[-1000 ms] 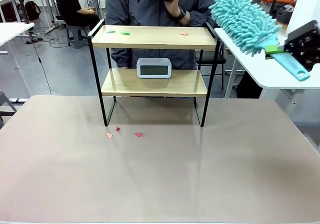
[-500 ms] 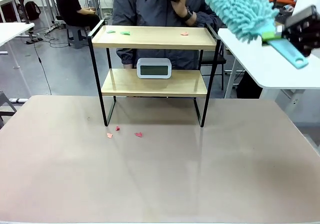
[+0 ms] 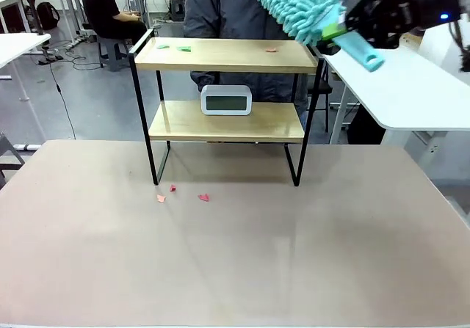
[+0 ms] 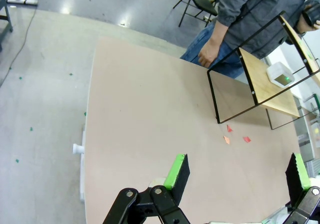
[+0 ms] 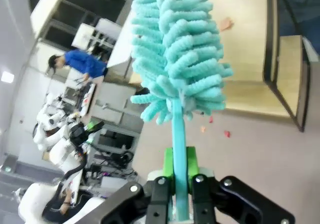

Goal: Clean the shelf.
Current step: Clean the remaining tier of the Shelf with the Duster once objects are removed.

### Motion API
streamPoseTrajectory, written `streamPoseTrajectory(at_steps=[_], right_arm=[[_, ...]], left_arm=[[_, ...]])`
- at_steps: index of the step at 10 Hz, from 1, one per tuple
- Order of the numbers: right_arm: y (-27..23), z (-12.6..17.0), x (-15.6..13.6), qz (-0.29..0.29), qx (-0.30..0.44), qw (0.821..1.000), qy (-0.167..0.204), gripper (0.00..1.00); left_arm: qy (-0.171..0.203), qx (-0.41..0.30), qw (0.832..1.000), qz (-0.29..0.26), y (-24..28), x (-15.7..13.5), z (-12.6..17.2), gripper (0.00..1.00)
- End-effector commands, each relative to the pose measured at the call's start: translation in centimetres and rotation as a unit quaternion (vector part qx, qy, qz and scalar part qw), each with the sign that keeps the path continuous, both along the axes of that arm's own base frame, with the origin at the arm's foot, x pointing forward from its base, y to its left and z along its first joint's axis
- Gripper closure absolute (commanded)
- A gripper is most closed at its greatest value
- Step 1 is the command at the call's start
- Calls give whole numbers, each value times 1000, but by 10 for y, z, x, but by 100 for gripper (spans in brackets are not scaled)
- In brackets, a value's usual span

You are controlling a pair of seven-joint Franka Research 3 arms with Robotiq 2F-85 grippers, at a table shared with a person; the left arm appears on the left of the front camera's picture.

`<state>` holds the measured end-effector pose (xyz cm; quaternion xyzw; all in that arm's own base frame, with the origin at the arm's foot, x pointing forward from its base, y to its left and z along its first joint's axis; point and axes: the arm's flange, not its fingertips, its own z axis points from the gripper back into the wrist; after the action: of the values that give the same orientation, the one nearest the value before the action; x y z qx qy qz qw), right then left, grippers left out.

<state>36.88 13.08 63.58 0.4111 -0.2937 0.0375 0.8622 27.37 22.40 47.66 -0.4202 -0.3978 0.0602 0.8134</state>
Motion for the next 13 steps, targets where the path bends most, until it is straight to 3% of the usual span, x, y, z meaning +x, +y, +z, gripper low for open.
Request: streamPoseTrajectory(at_steps=[1,2,6,10,13], right_arm=[[17,14,15,-42,-33,999,5,88],[22,19,20,-78,-39,996,5,97],[29,2,29,-114,-94,987,57,97],[42,-13,43,-89,-101,988,80,97],[78,-19,64,-19,-107,988,110,97]], left_arm=[[-17,-1,1000,-1,0,1,-1,0],[-17,-1,1000,-1,0,1,-1,0],[-17,-1,1000,-1,0,1,-1,0],[-17,-1,1000,-1,0,1,-1,0],[-17,-1,1000,-1,0,1,-1,0]])
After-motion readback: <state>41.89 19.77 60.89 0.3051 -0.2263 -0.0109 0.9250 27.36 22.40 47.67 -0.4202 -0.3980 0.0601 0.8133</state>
